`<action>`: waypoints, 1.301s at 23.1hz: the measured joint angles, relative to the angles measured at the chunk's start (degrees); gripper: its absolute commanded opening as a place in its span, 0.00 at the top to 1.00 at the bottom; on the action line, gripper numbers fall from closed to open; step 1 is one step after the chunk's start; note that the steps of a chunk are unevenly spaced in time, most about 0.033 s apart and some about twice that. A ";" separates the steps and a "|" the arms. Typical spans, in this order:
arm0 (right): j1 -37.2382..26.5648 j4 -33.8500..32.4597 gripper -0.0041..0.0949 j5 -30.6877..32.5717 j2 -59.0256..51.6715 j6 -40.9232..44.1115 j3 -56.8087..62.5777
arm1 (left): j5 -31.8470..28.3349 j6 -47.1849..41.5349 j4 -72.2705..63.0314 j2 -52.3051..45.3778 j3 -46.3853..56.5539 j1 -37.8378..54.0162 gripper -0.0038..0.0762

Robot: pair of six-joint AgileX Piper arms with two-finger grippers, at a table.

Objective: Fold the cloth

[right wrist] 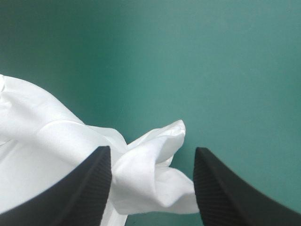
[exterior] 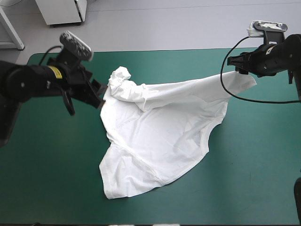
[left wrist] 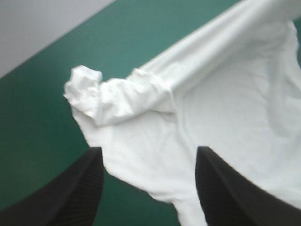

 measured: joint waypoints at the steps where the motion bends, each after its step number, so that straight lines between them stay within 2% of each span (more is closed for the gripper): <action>1: 0.00 0.00 0.46 0.07 -0.62 0.00 0.00 | 0.00 -0.68 0.13 -2.12 3.57 -1.90 0.43; 5: 0.00 0.71 0.47 0.83 -2.65 0.00 0.00 | 0.00 -3.90 0.34 -7.24 16.87 -7.76 0.43; 6: 0.00 1.29 0.47 0.83 -3.86 0.00 0.00 | 0.00 -4.65 0.56 -8.34 23.48 -10.51 0.43; 12: 0.00 2.76 0.47 0.83 -8.62 0.00 0.00 | -0.75 -6.38 0.67 -7.89 44.27 -16.72 0.46; 16: 0.00 3.71 0.49 0.83 -8.85 0.00 0.00 | -1.72 -7.64 -1.05 -7.89 49.71 -17.08 0.47; 22: 0.00 4.11 0.49 0.83 -8.85 0.00 0.00 | -10.85 -7.64 -1.63 -7.89 61.22 -19.26 0.47; 28: 0.00 4.11 0.49 0.83 -8.86 -0.05 0.00 | -18.01 -7.64 -1.24 -6.80 65.47 -19.44 0.48; 30: 0.00 4.11 0.49 0.83 -8.86 -0.05 0.00 | -19.70 -7.71 -1.29 -5.19 65.77 -19.44 0.54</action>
